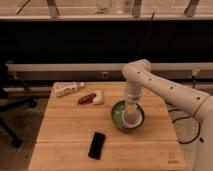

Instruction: Place the ceramic cup in the ceramic bowl

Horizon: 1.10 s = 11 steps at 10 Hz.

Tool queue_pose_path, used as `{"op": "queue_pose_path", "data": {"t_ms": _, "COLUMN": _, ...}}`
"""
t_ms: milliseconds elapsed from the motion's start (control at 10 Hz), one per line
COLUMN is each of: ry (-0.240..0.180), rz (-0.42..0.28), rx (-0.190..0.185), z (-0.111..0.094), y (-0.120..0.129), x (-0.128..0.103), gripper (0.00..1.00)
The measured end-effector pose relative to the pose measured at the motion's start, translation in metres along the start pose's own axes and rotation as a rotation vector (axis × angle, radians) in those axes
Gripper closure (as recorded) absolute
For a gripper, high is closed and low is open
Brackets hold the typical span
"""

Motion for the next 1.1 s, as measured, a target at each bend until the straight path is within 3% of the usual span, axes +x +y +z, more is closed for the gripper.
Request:
{"op": "queue_pose_path", "data": {"t_ms": 600, "ry": -0.039, "rz": -0.012, "rx": 0.037, "z": -0.012, "y": -0.009, "x": -0.003, "gripper": 0.2}}
{"op": "queue_pose_path", "data": {"t_ms": 1100, "ry": -0.058, "rz": -0.02, "rx": 0.091, "z": -0.062, "y": -0.004, "x": 0.008, "gripper": 0.2}}
